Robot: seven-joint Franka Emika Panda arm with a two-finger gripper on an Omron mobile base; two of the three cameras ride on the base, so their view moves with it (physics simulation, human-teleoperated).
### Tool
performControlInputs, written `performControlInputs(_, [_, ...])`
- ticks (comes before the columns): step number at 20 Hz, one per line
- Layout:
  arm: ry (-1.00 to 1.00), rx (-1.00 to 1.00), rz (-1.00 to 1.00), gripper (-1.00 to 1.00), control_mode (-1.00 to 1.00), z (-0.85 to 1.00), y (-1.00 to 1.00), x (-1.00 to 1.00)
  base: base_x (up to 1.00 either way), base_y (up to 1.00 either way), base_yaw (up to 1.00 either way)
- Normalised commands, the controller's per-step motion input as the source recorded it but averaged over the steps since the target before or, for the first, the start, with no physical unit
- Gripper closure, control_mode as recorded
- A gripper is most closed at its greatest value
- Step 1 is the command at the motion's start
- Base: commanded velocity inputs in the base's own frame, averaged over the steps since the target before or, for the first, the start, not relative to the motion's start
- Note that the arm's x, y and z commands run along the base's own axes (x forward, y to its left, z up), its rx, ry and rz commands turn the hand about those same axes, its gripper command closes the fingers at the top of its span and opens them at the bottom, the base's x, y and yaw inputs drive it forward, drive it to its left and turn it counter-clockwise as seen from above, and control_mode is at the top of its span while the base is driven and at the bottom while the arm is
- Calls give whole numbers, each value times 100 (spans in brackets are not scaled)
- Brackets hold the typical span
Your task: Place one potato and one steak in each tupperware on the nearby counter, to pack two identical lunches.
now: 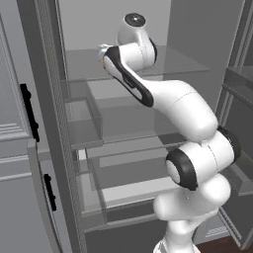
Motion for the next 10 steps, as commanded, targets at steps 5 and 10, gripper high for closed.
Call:
performControlInputs(5, [10, -1, -2, -100, -100, -12, 23, 98, 0, 0, 0])
performControlInputs(10, [1, -7, -6, -100, -100, -22, 15, 83, 0, 0, 0])
